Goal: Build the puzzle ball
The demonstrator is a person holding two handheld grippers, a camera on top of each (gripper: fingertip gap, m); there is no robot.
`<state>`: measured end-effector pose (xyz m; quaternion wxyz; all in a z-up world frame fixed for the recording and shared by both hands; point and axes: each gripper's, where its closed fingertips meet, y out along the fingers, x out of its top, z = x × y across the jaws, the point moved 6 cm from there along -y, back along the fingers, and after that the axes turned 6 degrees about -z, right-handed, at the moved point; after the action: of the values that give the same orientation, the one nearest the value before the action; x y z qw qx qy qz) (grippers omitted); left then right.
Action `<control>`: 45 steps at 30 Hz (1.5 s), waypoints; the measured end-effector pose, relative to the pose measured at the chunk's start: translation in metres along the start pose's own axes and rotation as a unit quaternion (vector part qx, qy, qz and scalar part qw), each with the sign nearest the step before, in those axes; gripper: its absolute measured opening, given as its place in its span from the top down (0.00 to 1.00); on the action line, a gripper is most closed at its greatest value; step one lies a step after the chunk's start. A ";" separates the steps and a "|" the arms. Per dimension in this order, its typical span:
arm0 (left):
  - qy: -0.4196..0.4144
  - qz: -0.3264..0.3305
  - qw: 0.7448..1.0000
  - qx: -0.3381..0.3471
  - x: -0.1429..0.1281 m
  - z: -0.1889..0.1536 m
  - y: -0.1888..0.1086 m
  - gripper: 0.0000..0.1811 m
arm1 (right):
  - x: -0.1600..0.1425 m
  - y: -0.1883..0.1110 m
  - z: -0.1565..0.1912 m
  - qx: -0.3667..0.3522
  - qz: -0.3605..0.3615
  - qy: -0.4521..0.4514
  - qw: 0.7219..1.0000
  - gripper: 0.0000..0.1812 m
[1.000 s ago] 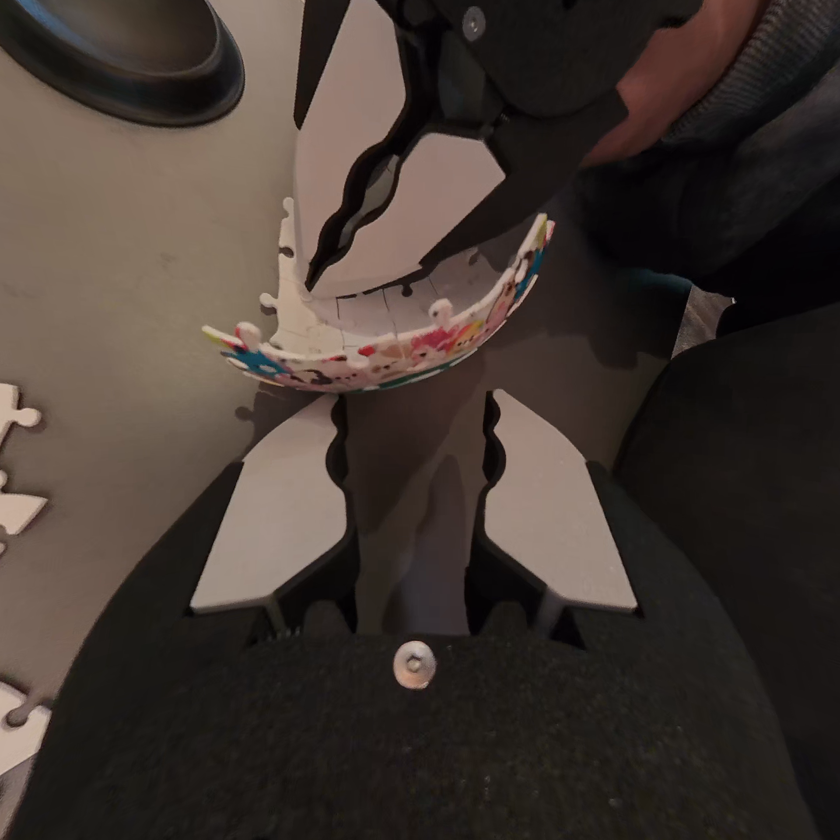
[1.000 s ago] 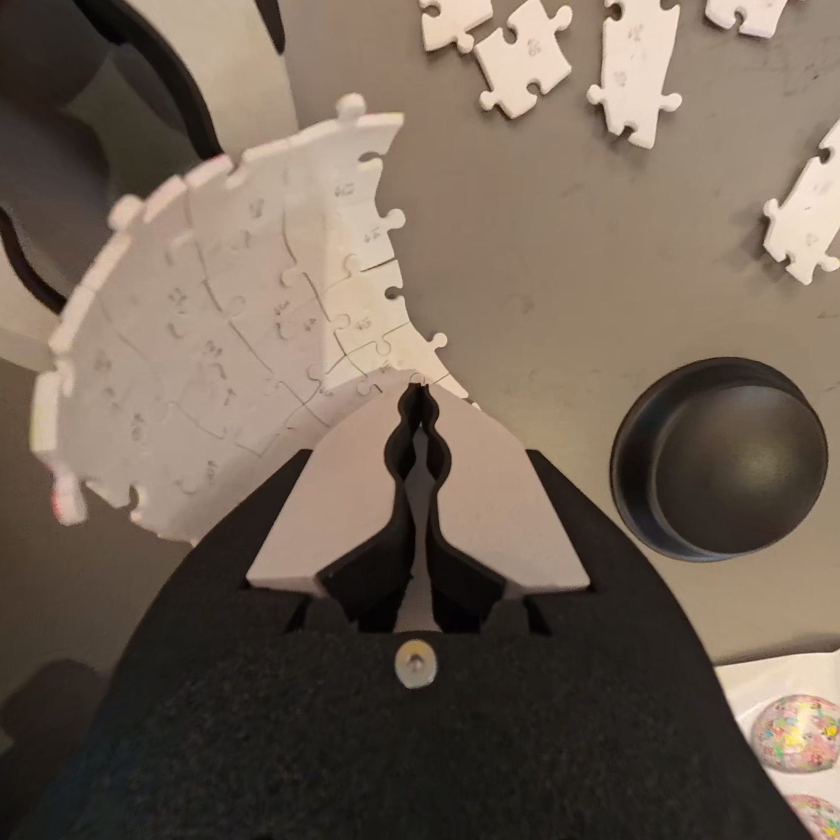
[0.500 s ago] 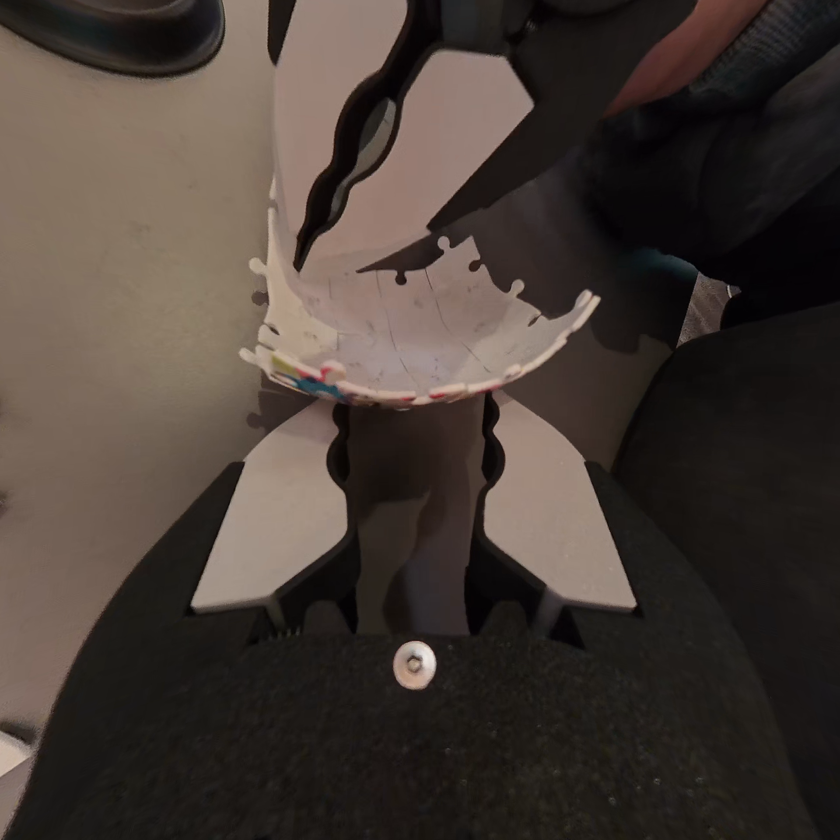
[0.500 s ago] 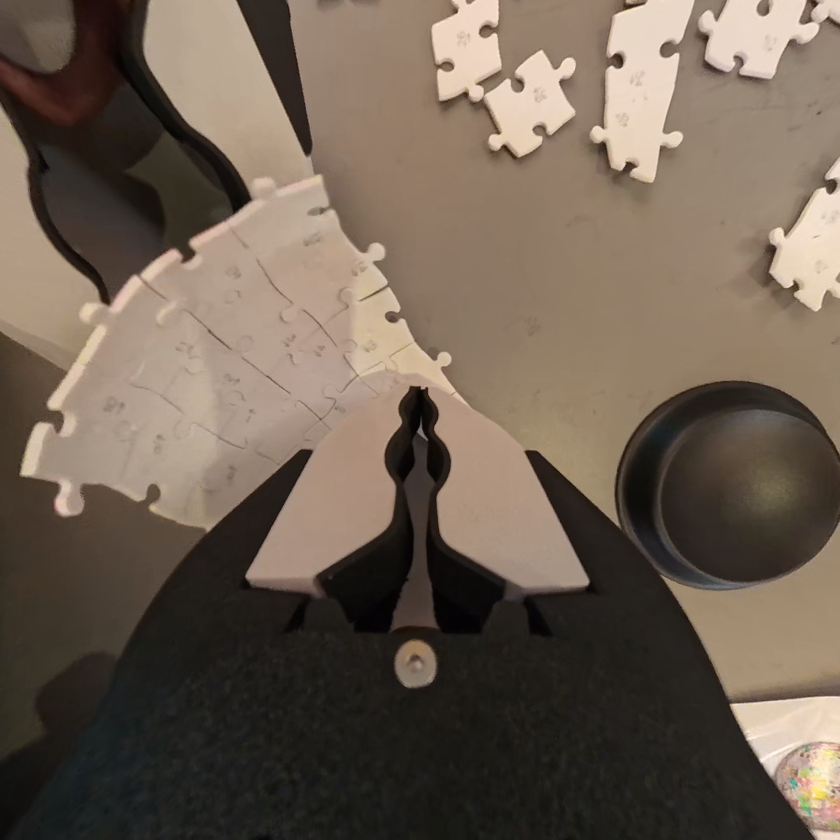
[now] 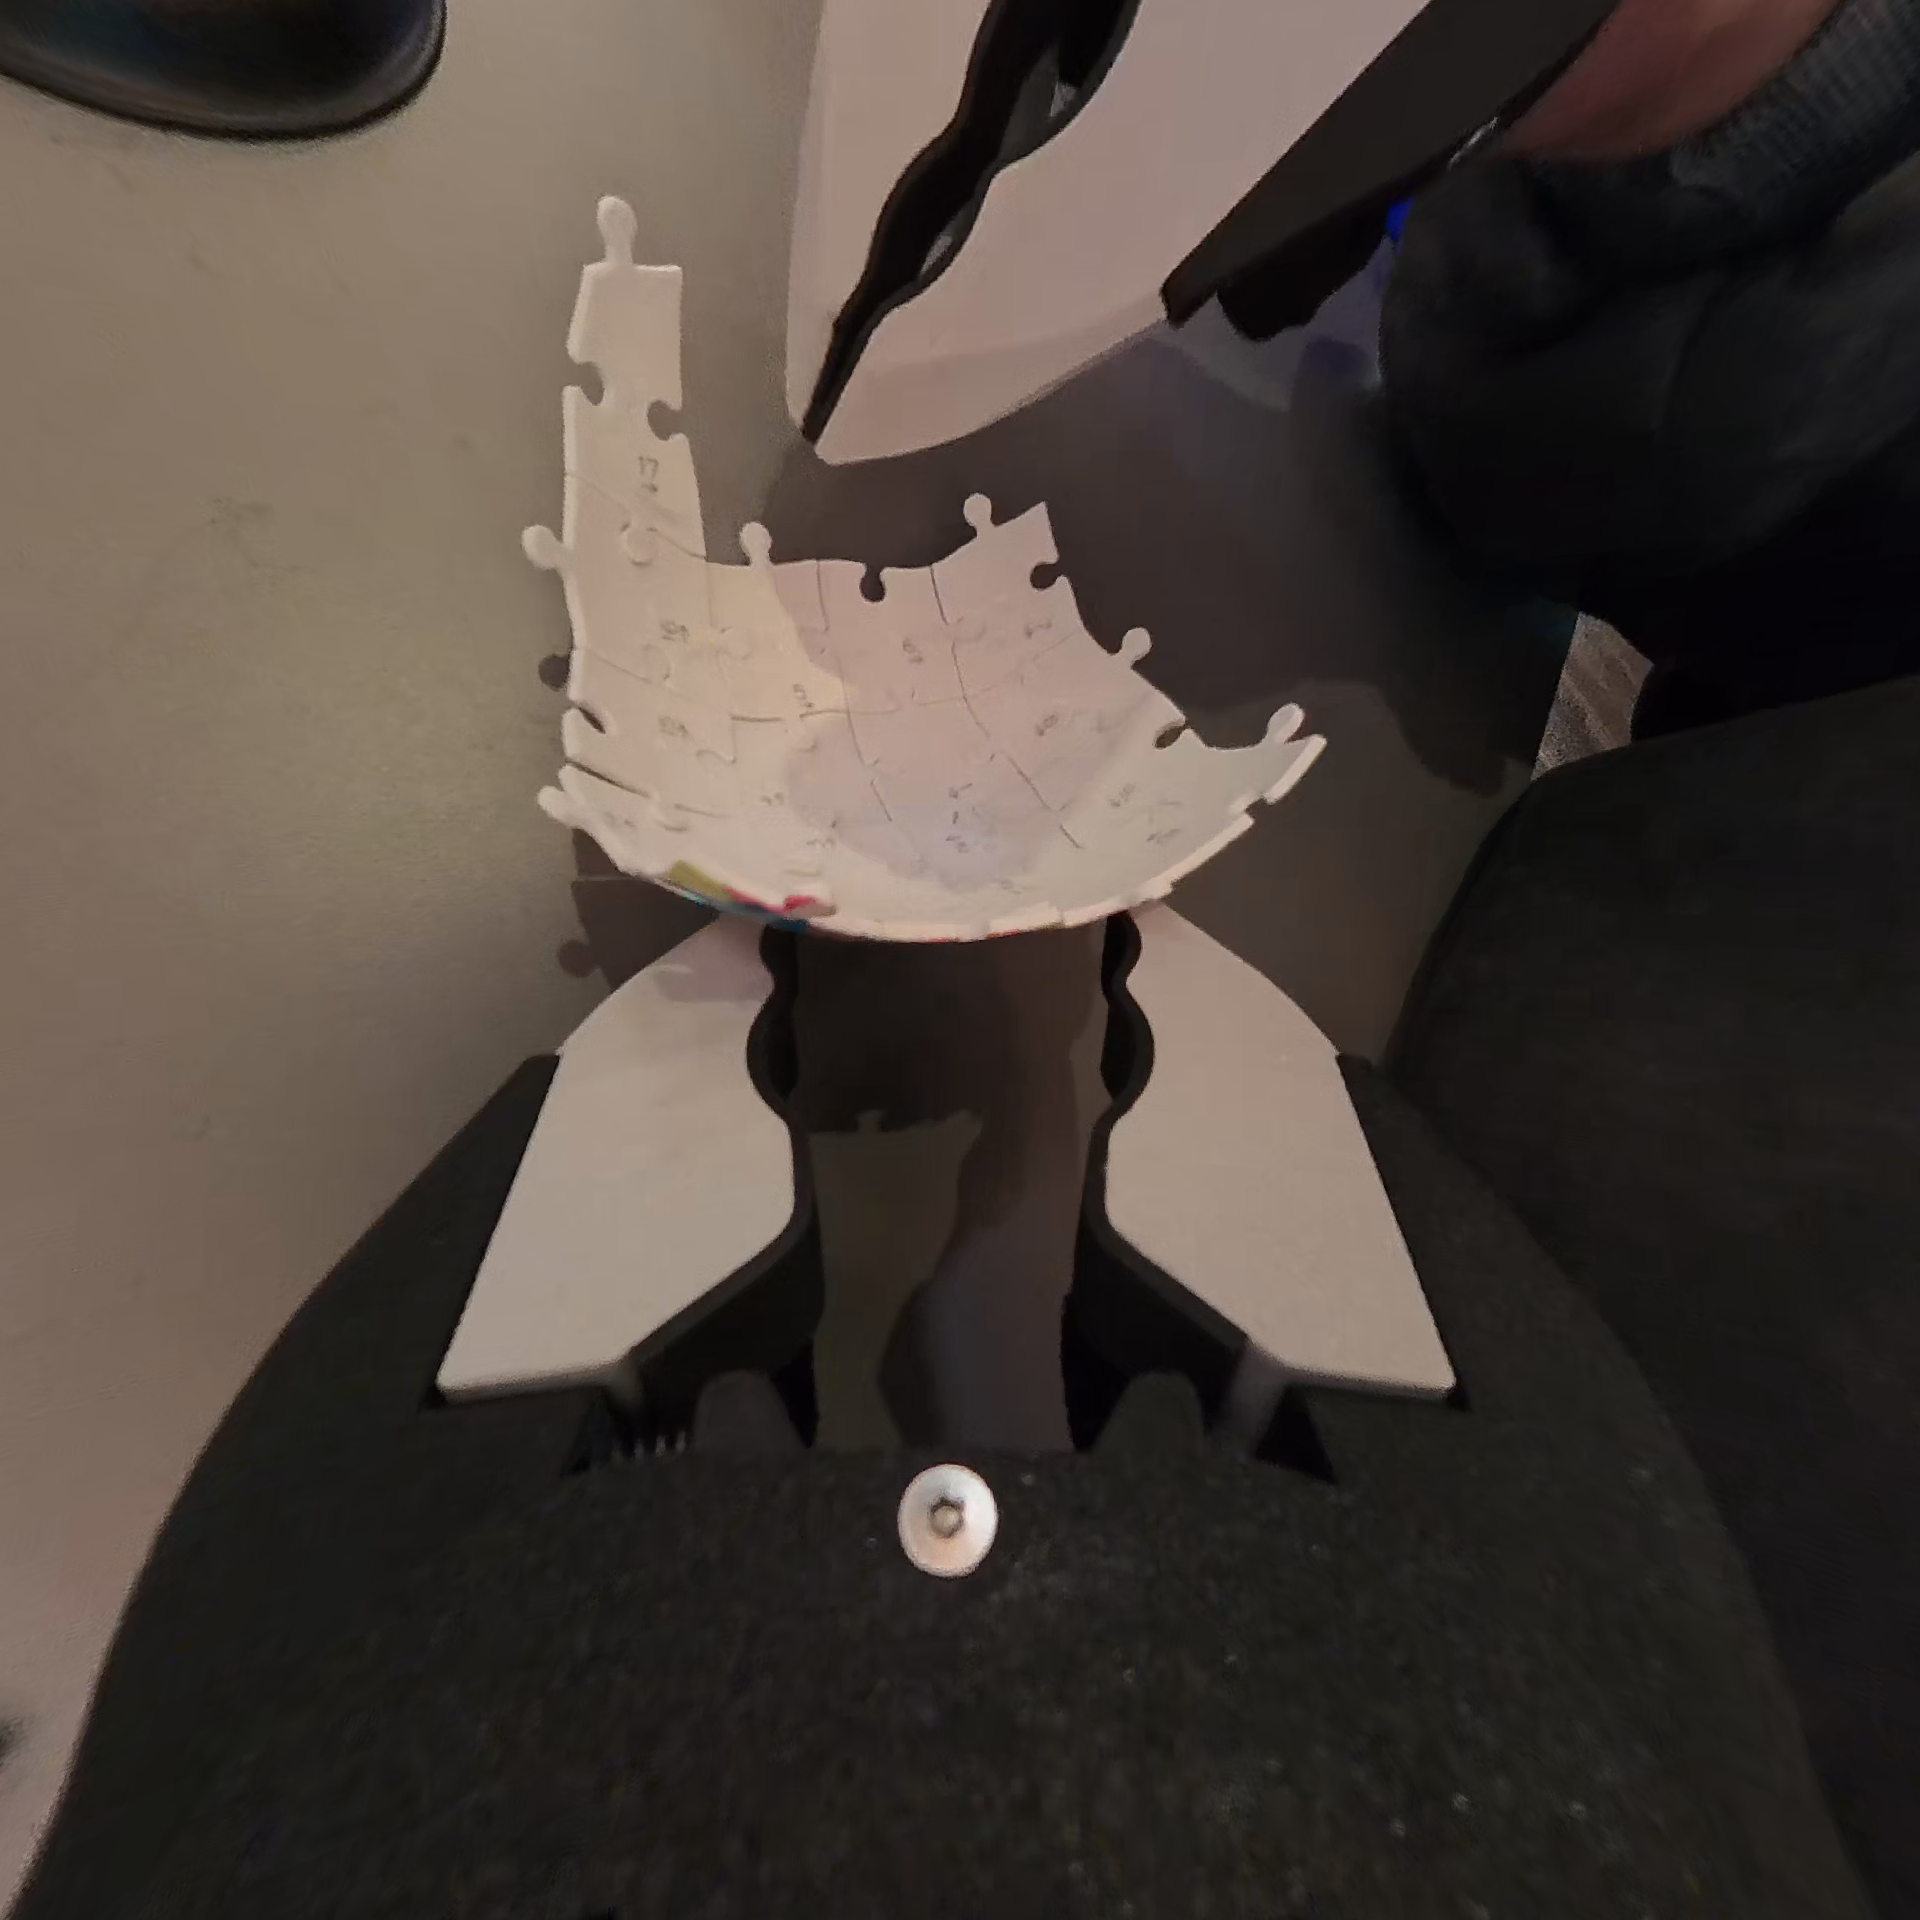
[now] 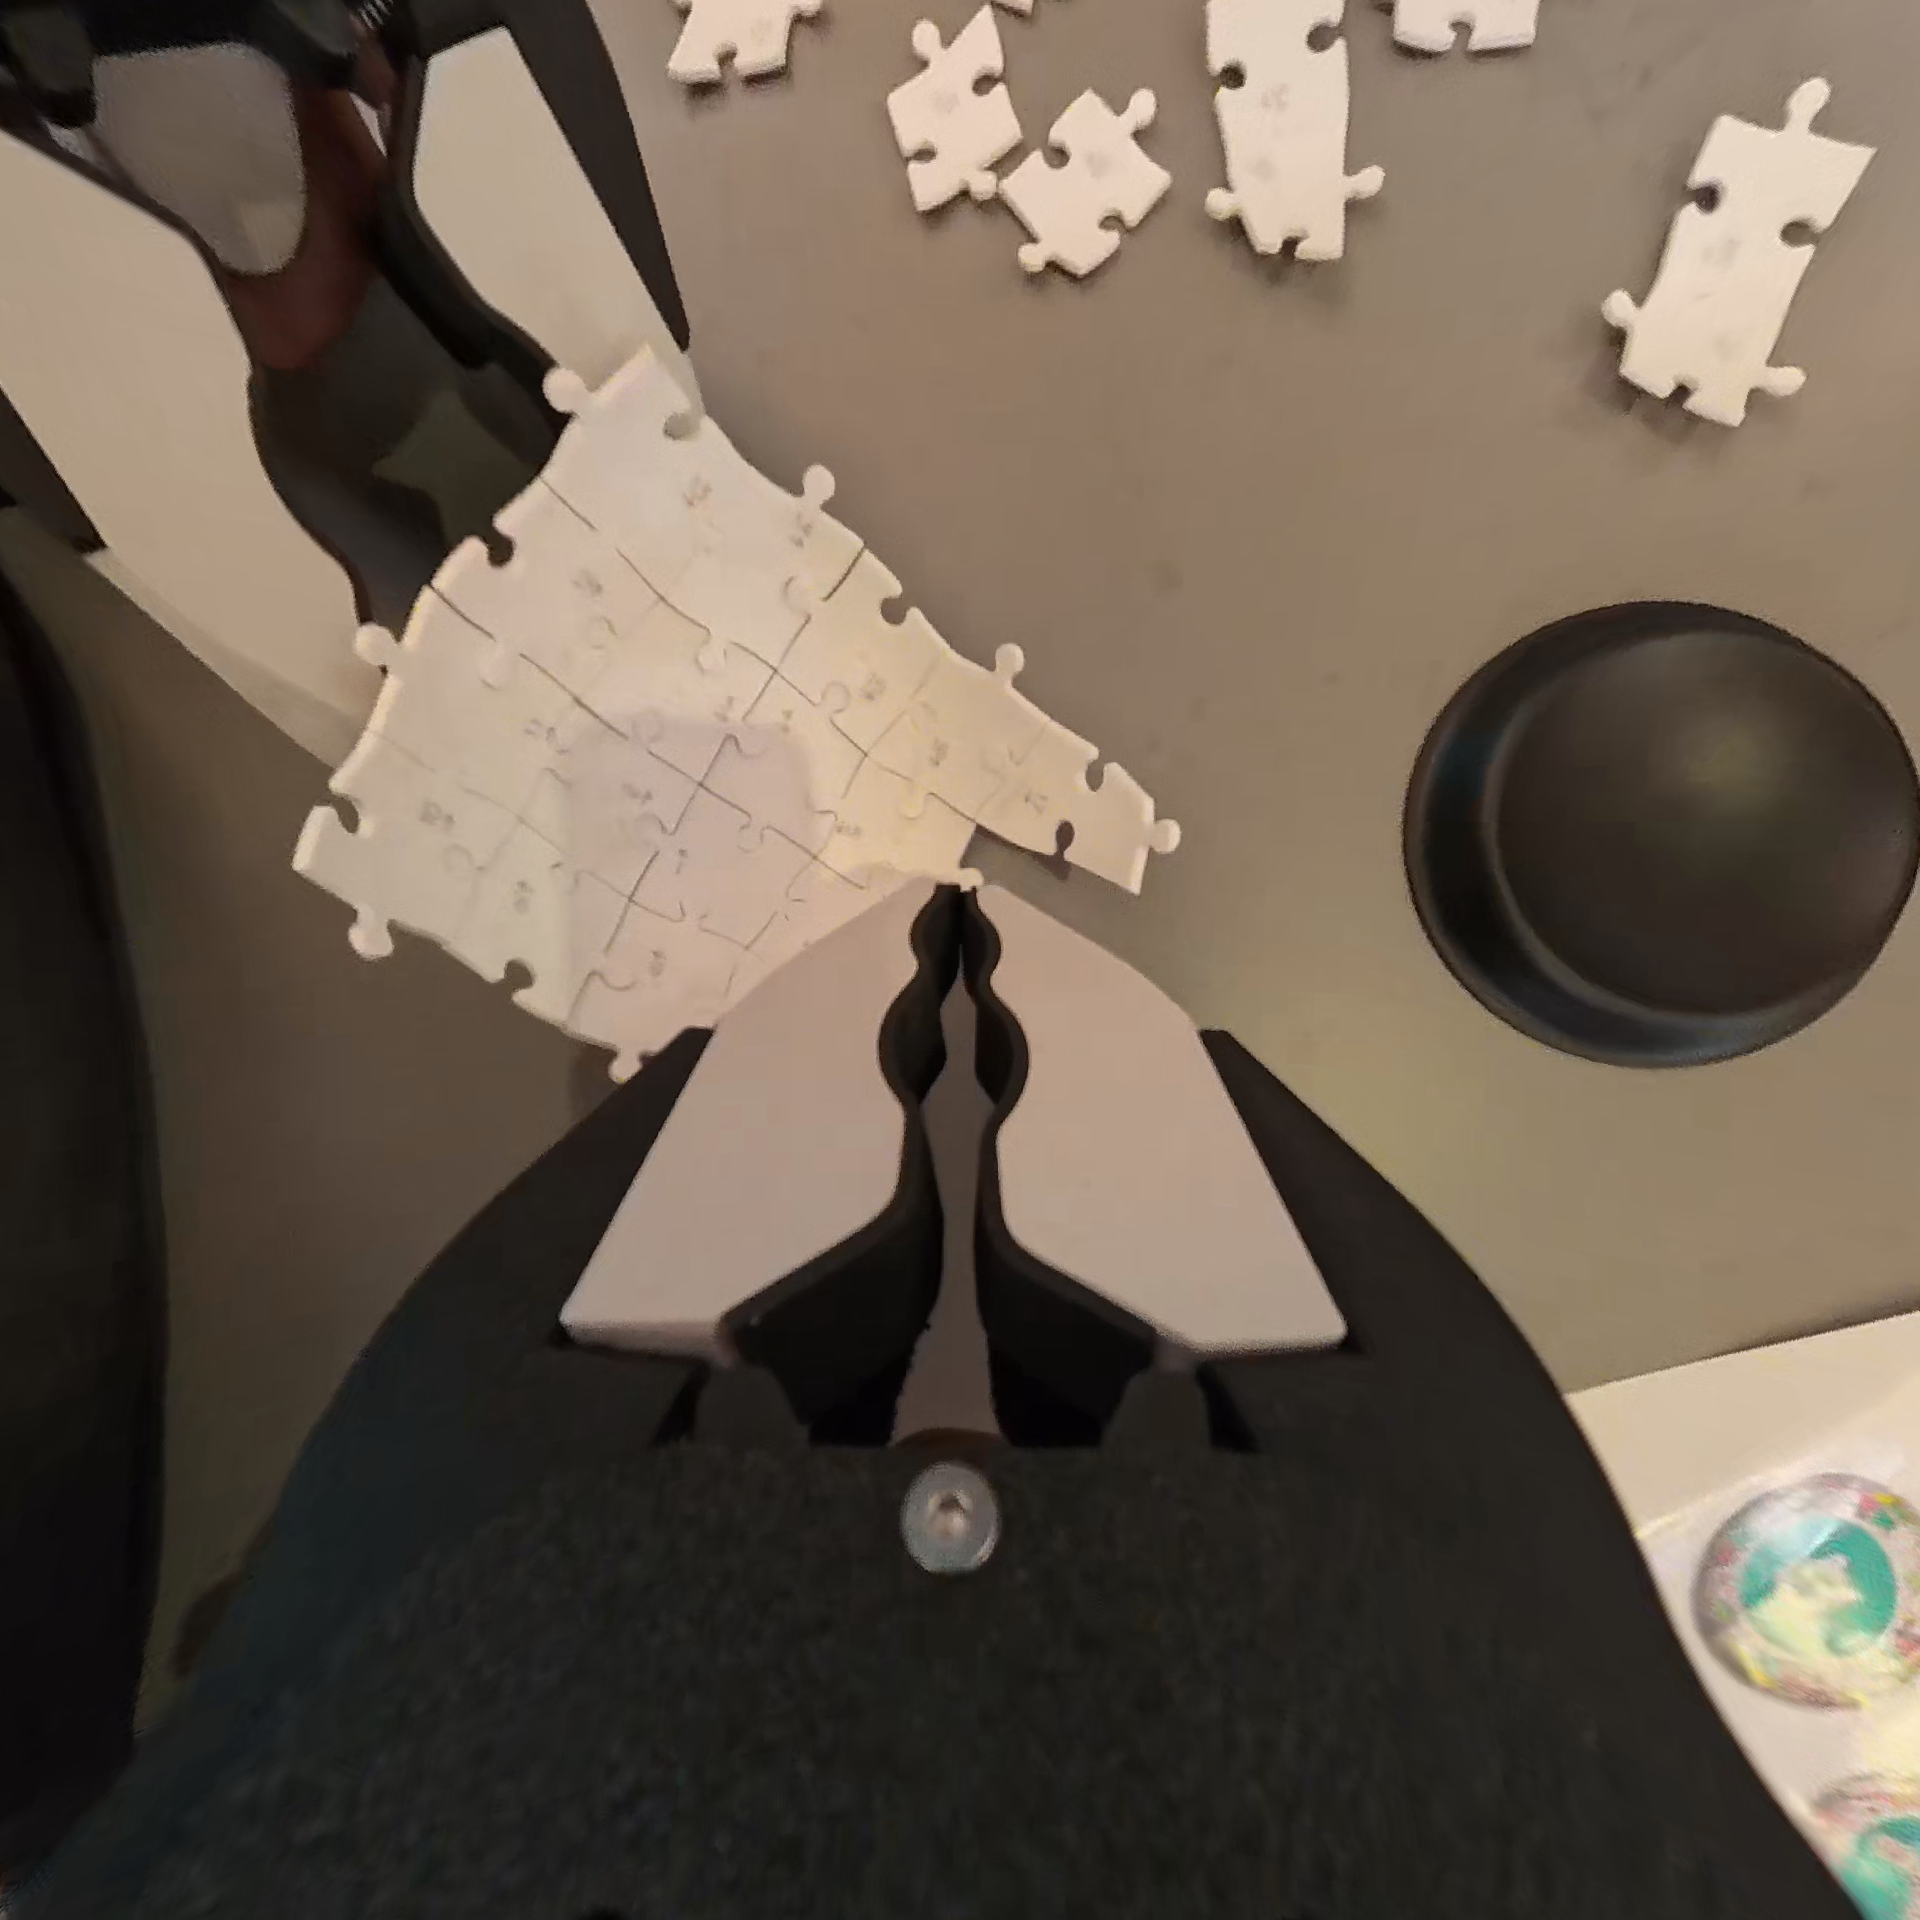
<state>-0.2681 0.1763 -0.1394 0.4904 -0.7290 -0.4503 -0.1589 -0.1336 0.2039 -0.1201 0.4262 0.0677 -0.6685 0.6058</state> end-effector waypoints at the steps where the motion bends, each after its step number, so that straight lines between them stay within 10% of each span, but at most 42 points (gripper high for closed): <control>1: 0.000 -0.002 1.000 -0.001 0.001 0.000 0.000 0.69 | 0.000 0.001 0.001 -0.005 -0.011 0.003 1.000 1.00; 34: 0.017 -0.018 1.000 -0.001 0.015 -0.010 0.000 0.69 | 0.014 0.033 -0.021 0.023 0.115 -0.001 0.993 1.00; 45: 0.016 -0.009 1.000 0.015 0.010 -0.005 0.000 0.69 | 0.021 -0.039 0.005 -0.092 -0.107 0.005 0.990 1.00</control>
<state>-0.2617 0.1765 -0.1306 0.5068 -0.7147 -0.4515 -0.1687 -0.1252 0.1987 -0.0767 0.4965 0.0964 -0.7078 0.4932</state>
